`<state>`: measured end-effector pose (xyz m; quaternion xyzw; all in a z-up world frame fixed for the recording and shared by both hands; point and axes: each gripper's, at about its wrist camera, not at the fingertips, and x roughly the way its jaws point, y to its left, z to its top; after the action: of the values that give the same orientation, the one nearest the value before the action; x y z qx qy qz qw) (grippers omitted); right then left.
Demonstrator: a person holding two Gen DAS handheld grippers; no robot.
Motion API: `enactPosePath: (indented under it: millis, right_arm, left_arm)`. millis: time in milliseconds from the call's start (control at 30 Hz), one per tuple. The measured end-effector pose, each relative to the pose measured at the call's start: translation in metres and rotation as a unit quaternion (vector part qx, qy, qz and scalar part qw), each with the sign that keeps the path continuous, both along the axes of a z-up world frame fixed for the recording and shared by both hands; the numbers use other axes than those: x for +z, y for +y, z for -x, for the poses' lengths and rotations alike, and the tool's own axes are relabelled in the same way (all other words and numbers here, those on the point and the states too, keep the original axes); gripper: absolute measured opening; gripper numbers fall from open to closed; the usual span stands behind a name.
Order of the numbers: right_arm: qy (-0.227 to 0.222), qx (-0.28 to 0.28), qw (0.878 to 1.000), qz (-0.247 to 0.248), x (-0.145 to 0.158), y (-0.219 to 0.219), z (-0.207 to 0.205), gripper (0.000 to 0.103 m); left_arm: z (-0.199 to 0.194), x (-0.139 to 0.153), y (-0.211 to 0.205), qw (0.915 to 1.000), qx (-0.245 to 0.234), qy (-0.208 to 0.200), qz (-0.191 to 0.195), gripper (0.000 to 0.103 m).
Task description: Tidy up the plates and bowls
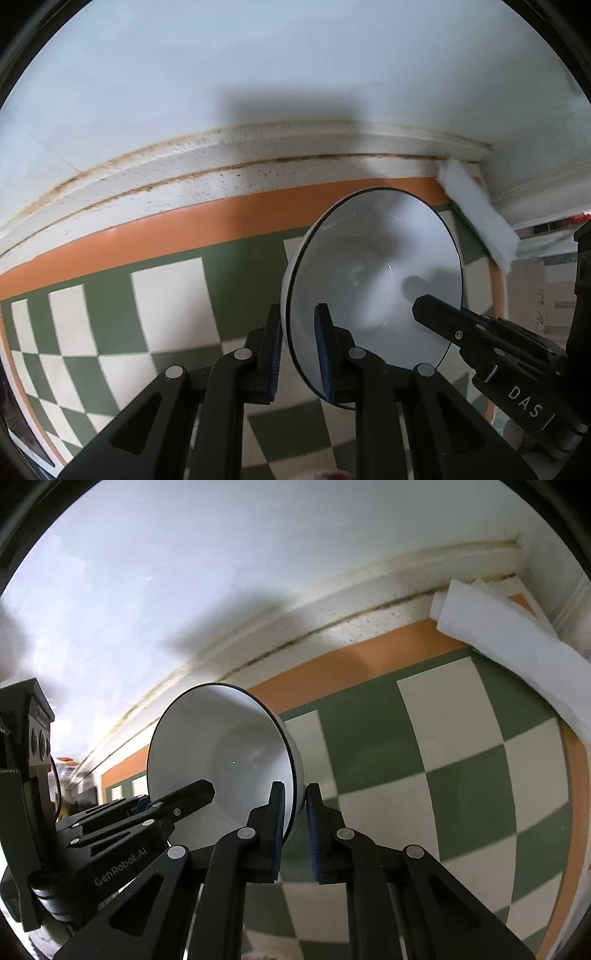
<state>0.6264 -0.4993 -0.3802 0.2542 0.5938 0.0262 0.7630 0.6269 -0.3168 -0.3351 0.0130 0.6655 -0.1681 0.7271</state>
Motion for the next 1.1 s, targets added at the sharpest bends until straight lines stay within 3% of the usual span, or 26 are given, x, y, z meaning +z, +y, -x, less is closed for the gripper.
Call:
enactPosePath:
  millis: [300, 467, 767, 1100]
  right_arm:
    - [-0.037, 0.0, 0.999, 0.003, 0.066, 0.035, 0.087, 0.014]
    - [-0.038, -0.007, 0.999, 0.003, 0.084, 0.046, 0.154, 0.014]
    - [-0.004, -0.01, 1.0, -0.001, 0.057, 0.074, 0.232, 0.013]
    - [0.038, -0.015, 0.999, -0.001, 0.016, 0.081, 0.253, 0.013]
  left_arm:
    - [0.073, 0.071, 0.032, 0.999, -0.024, -0.03, 0.022, 0.015]
    - [0.123, 0.083, 0.04, 0.9984, -0.041, -0.031, 0.023, 0.015]
    - [0.19, 0.057, 0.06, 0.9984, -0.053, 0.002, 0.018, 0.015]
    - [0.216, 0.015, 0.059, 0.997, -0.067, 0.036, -0.011, 0.015]
